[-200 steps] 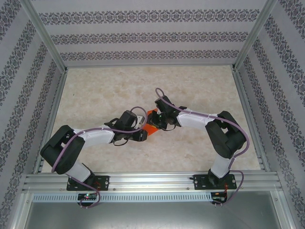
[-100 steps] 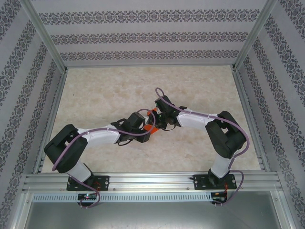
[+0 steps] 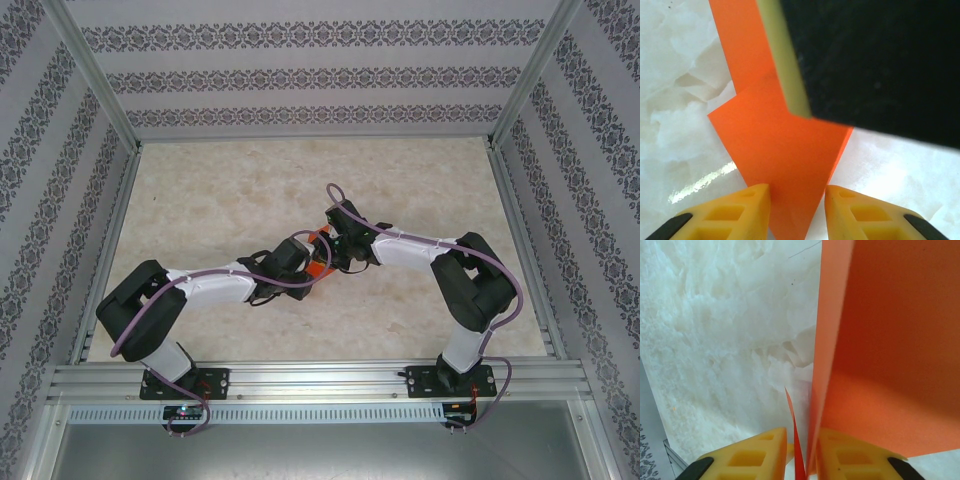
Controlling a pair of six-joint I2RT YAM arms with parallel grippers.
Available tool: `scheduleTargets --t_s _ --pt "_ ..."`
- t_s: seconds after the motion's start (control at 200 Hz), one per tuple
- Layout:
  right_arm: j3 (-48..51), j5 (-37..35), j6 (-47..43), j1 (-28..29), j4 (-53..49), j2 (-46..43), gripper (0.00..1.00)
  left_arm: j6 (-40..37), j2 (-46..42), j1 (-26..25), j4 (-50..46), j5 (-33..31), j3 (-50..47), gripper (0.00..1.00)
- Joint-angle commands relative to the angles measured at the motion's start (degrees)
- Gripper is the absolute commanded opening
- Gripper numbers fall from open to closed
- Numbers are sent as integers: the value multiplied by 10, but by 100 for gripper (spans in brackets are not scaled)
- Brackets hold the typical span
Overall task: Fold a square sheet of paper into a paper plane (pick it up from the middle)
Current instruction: Fourth fold the wing at the center of the table.
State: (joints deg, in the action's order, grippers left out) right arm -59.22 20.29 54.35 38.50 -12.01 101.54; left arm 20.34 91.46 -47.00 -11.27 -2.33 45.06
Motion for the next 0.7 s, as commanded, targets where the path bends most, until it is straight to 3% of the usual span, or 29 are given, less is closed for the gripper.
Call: scheduleTargets --t_s 0.0,0.29,0.699 --pt "-6 10 3 -3 22 -1 21 -17 4 -16 -19 -20 2 37" --pt "-5 11 6 -5 25 1 20 -16 -5 -19 -9 -22 -7 36" --pt "-3 8 3 -9 20 -6 20 -14 -8 -20 -7 -30 -13 15"
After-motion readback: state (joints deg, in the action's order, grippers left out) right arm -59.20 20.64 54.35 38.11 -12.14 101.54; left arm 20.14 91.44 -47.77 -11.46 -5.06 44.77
